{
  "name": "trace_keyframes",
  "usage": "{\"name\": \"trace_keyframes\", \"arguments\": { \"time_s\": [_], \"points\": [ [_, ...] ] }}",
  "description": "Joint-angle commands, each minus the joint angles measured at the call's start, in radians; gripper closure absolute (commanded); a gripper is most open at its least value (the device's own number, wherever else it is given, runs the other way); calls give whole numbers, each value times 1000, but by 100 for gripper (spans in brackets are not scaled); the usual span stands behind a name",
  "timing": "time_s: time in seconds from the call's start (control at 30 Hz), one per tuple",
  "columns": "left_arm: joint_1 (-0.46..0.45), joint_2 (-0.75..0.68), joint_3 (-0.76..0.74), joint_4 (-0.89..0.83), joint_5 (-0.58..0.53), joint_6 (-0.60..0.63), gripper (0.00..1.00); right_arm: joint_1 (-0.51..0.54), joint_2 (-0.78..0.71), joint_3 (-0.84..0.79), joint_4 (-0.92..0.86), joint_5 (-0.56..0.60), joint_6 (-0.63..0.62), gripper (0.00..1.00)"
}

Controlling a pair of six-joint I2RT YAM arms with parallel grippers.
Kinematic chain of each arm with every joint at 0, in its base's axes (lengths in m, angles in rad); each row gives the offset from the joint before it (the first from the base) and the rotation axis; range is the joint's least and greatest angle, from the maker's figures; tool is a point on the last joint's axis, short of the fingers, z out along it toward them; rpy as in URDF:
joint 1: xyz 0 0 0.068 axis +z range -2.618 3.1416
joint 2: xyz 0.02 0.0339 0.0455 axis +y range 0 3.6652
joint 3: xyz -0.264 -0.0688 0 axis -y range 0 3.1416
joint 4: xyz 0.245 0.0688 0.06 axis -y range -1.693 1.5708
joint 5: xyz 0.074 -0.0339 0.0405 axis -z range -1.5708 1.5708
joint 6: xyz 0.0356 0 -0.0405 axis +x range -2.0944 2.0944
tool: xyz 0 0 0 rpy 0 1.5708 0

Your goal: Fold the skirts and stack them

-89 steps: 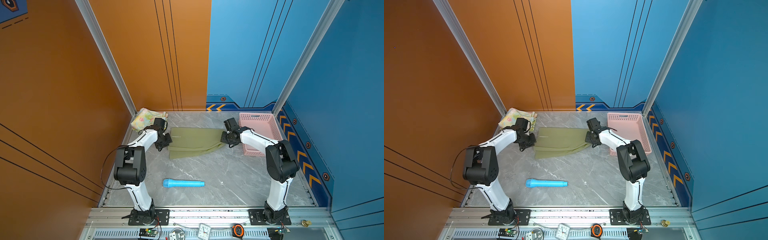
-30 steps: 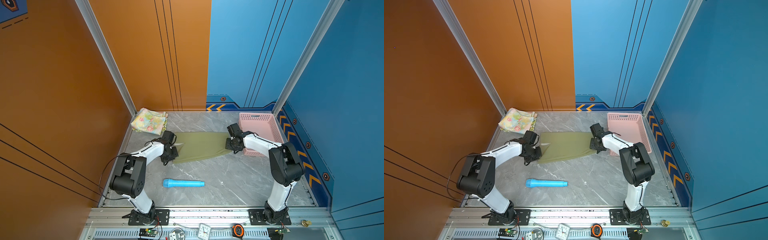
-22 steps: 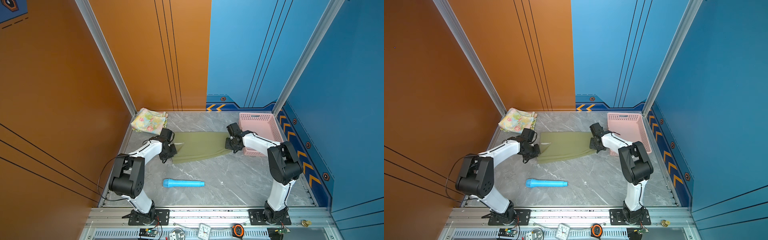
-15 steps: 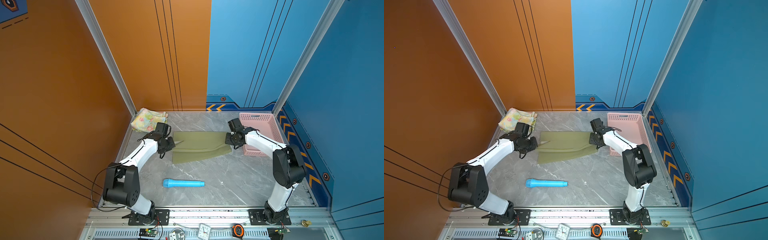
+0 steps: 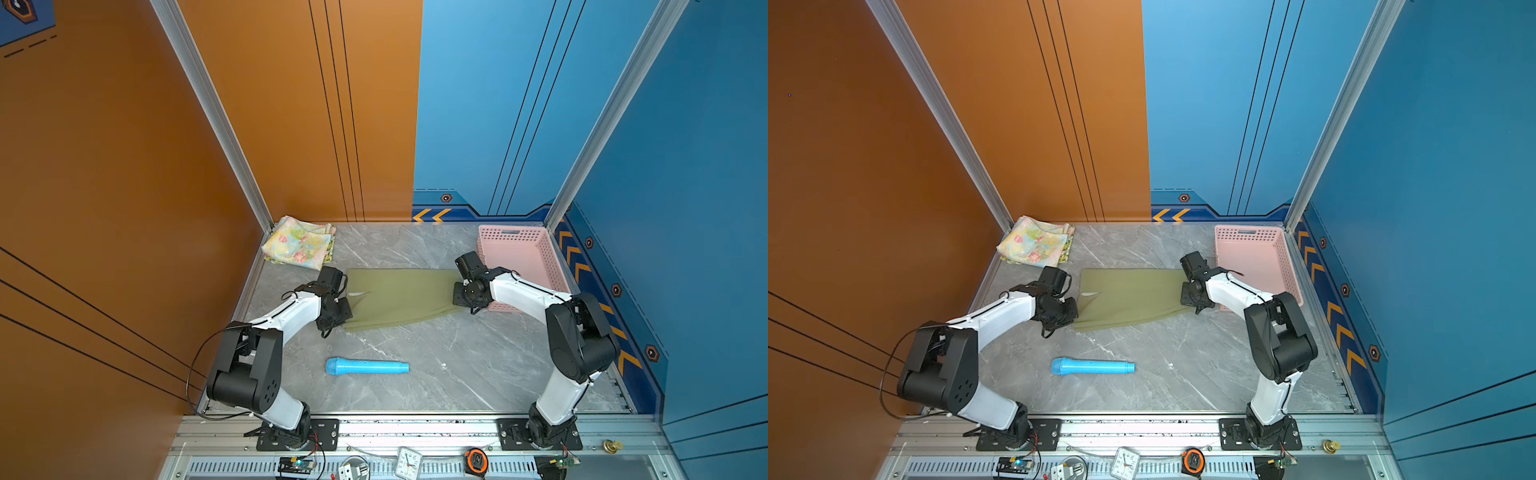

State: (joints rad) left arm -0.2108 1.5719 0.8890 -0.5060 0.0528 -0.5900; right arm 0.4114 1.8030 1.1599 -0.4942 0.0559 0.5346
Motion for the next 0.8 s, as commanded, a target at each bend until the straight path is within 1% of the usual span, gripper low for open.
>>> {"name": "trace_keyframes", "arguments": {
  "time_s": [0.0,0.03,0.07,0.1,0.2,0.27,0.33,0.4,0.6,0.77],
  "points": [
    [-6,16,-10,21,-11,-12,93,5,1,-11,5,16,9,82],
    [-6,7,-9,21,-16,-12,81,4,-8,-12,5,14,6,72],
    [-5,-7,-5,20,-24,-13,68,4,-18,-11,4,15,4,62],
    [-3,-21,2,16,-30,-13,59,3,-27,-11,-1,18,2,54],
    [5,-55,44,-28,-67,-3,41,-9,-55,-6,-16,1,8,44],
    [12,-72,71,-46,-99,6,34,-15,-72,-7,-16,-5,18,39],
    [20,-71,100,-48,-121,15,30,-28,-72,-5,-15,-28,30,37],
    [31,-39,149,-64,-122,33,28,-53,-57,6,-15,-72,47,37],
    [23,92,273,-70,-84,55,27,-93,-8,32,2,-180,82,39],
    [-4,175,327,-70,-85,65,27,-102,28,33,7,-213,107,43]
  ]
}}
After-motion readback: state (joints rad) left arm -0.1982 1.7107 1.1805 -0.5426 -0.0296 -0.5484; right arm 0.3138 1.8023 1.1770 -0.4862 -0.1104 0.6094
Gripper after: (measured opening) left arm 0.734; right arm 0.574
